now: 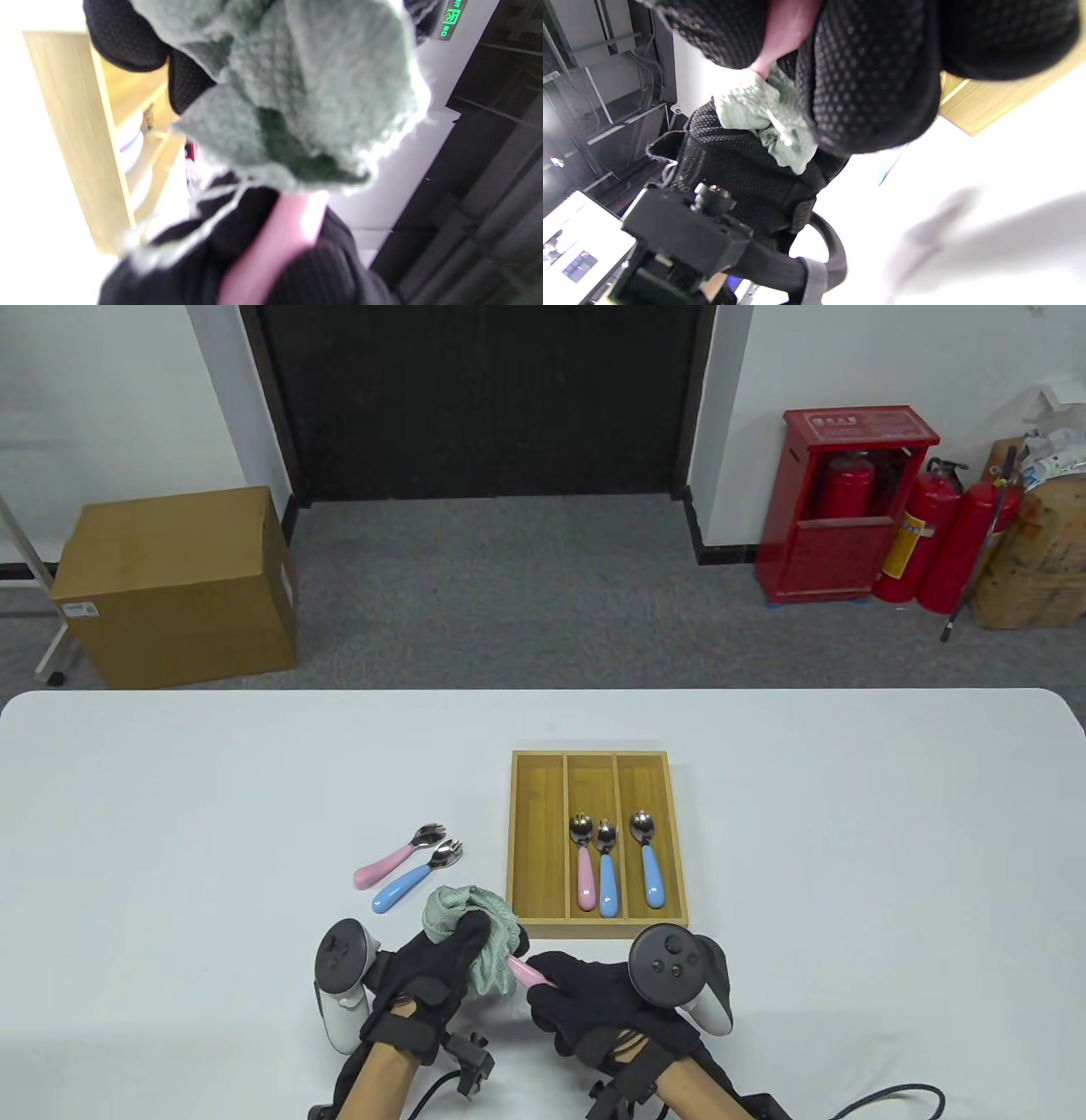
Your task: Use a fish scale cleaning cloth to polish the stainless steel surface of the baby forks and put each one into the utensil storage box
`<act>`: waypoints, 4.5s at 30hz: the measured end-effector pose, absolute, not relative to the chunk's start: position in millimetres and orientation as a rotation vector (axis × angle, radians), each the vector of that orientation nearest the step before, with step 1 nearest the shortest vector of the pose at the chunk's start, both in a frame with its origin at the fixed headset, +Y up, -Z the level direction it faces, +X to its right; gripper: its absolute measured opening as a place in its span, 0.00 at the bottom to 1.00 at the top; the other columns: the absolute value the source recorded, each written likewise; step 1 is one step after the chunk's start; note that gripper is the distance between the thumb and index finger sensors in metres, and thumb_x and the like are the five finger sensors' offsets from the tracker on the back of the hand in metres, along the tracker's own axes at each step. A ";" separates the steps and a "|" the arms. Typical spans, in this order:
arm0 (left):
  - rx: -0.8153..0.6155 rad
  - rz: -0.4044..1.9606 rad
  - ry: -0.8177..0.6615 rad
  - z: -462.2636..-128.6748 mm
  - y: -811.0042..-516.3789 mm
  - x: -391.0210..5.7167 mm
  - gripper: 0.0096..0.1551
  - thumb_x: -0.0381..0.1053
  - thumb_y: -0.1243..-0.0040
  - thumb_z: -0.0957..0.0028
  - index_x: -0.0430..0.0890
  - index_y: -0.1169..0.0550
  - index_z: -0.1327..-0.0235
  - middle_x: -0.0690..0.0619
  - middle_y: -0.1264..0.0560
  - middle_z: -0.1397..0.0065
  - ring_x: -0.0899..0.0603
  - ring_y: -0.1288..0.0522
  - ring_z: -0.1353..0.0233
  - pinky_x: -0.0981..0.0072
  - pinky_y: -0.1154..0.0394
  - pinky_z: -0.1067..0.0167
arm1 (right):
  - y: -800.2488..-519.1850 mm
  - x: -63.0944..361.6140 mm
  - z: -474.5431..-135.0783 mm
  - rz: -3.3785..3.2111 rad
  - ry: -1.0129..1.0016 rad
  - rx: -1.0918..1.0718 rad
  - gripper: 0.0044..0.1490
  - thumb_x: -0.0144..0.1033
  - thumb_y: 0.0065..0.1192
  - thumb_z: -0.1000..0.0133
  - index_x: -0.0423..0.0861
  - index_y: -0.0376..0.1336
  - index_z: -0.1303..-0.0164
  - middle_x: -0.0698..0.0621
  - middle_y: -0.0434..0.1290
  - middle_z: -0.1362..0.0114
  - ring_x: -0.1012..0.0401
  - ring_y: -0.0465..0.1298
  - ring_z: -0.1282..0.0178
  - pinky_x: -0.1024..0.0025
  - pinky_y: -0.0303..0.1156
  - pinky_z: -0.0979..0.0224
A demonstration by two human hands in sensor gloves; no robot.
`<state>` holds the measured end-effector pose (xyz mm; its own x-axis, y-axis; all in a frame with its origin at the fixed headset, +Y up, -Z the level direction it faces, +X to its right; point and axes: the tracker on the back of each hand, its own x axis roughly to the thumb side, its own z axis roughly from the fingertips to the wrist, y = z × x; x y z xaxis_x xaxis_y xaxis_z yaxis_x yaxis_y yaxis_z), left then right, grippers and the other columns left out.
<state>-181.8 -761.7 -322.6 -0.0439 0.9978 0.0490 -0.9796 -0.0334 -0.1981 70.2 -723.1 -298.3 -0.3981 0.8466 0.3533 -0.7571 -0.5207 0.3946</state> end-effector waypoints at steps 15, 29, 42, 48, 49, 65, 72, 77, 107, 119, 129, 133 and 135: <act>-0.089 1.174 -0.273 -322.2 -749.3 -183.7 0.23 0.53 0.27 0.52 0.50 0.16 0.44 0.50 0.12 0.45 0.42 0.12 0.43 0.42 0.24 0.41 | -736.8 84.5 -309.6 2.239 0.113 0.668 0.28 0.42 0.66 0.53 0.47 0.71 0.43 0.36 0.79 0.48 0.51 0.83 0.65 0.45 0.76 0.57; 0.000 1.150 -0.242 -318.2 -750.5 -183.3 0.25 0.62 0.28 0.55 0.52 0.15 0.48 0.53 0.11 0.49 0.44 0.11 0.46 0.43 0.23 0.41 | -735.2 82.9 -308.2 2.251 0.099 0.702 0.28 0.44 0.66 0.52 0.46 0.71 0.42 0.37 0.80 0.50 0.52 0.83 0.66 0.46 0.76 0.58; 0.046 1.008 -0.168 -321.4 -747.6 -192.4 0.23 0.59 0.29 0.55 0.51 0.12 0.50 0.52 0.10 0.52 0.44 0.10 0.48 0.44 0.22 0.42 | -738.4 79.0 -309.9 2.289 0.094 0.715 0.30 0.44 0.66 0.51 0.44 0.70 0.41 0.37 0.80 0.51 0.53 0.83 0.67 0.46 0.77 0.58; 0.074 0.997 -0.135 -321.1 -748.5 -194.8 0.22 0.58 0.28 0.55 0.51 0.13 0.51 0.53 0.10 0.52 0.45 0.10 0.48 0.44 0.22 0.42 | -738.9 77.6 -309.4 2.297 0.086 0.725 0.31 0.44 0.65 0.51 0.43 0.69 0.41 0.37 0.80 0.52 0.53 0.83 0.68 0.46 0.77 0.59; 0.068 1.005 -0.136 -321.3 -749.1 -194.6 0.22 0.58 0.28 0.55 0.51 0.13 0.50 0.53 0.10 0.51 0.45 0.10 0.48 0.44 0.22 0.42 | -739.3 77.8 -309.9 2.295 0.088 0.723 0.31 0.44 0.65 0.51 0.42 0.69 0.41 0.37 0.80 0.52 0.52 0.83 0.67 0.46 0.77 0.59; -0.084 1.262 -0.275 -322.2 -759.7 -179.7 0.24 0.51 0.30 0.48 0.51 0.22 0.38 0.51 0.17 0.42 0.44 0.15 0.41 0.41 0.27 0.37 | -740.7 83.2 -308.3 2.276 0.084 0.717 0.30 0.44 0.66 0.51 0.43 0.69 0.41 0.36 0.80 0.49 0.51 0.83 0.65 0.45 0.76 0.57; -0.032 1.191 -0.216 -322.9 -758.3 -182.5 0.23 0.54 0.30 0.49 0.50 0.20 0.42 0.52 0.15 0.47 0.45 0.14 0.45 0.42 0.25 0.39 | -741.7 81.2 -309.3 2.291 0.086 0.724 0.31 0.44 0.66 0.50 0.42 0.69 0.40 0.36 0.80 0.49 0.51 0.83 0.65 0.45 0.76 0.57; -0.001 1.145 -0.167 -323.4 -758.2 -186.1 0.23 0.54 0.30 0.50 0.50 0.19 0.43 0.52 0.15 0.48 0.45 0.14 0.46 0.43 0.25 0.40 | -743.9 81.5 -311.3 2.296 0.102 0.715 0.31 0.44 0.66 0.50 0.42 0.69 0.41 0.35 0.80 0.50 0.50 0.83 0.66 0.45 0.76 0.57; 0.058 1.125 -0.128 -322.4 -750.5 -206.3 0.24 0.55 0.32 0.47 0.47 0.19 0.41 0.49 0.15 0.45 0.41 0.14 0.44 0.40 0.26 0.40 | -748.8 167.4 -350.2 2.566 -0.321 0.030 0.28 0.47 0.67 0.50 0.44 0.70 0.44 0.37 0.78 0.42 0.44 0.81 0.55 0.39 0.72 0.49; 0.005 1.170 -0.119 -326.0 -757.6 -208.1 0.25 0.57 0.34 0.46 0.46 0.19 0.41 0.47 0.15 0.45 0.39 0.15 0.44 0.39 0.27 0.41 | -751.9 161.0 -391.2 2.682 -0.234 -0.284 0.28 0.47 0.66 0.49 0.42 0.71 0.45 0.37 0.62 0.26 0.41 0.70 0.37 0.38 0.64 0.37; -0.017 1.161 -0.133 -327.0 -758.6 -204.9 0.25 0.57 0.34 0.46 0.46 0.19 0.41 0.47 0.15 0.45 0.39 0.15 0.44 0.39 0.27 0.40 | -769.1 144.1 -400.6 2.789 -0.059 -0.242 0.31 0.49 0.64 0.48 0.43 0.68 0.40 0.37 0.52 0.21 0.39 0.61 0.28 0.38 0.61 0.34; -0.024 1.160 -0.142 -326.3 -759.6 -202.1 0.25 0.57 0.34 0.46 0.45 0.19 0.41 0.47 0.15 0.45 0.39 0.15 0.44 0.38 0.27 0.41 | -769.1 146.0 -398.7 2.756 -0.041 -0.229 0.32 0.49 0.64 0.48 0.43 0.67 0.39 0.36 0.52 0.21 0.38 0.61 0.28 0.38 0.61 0.34; -0.029 1.156 -0.150 -326.0 -759.2 -199.9 0.25 0.57 0.34 0.46 0.45 0.19 0.41 0.46 0.15 0.45 0.39 0.15 0.44 0.38 0.27 0.41 | -764.3 149.0 -396.6 2.726 -0.039 -0.221 0.33 0.49 0.64 0.48 0.43 0.66 0.38 0.36 0.51 0.20 0.38 0.60 0.28 0.38 0.61 0.34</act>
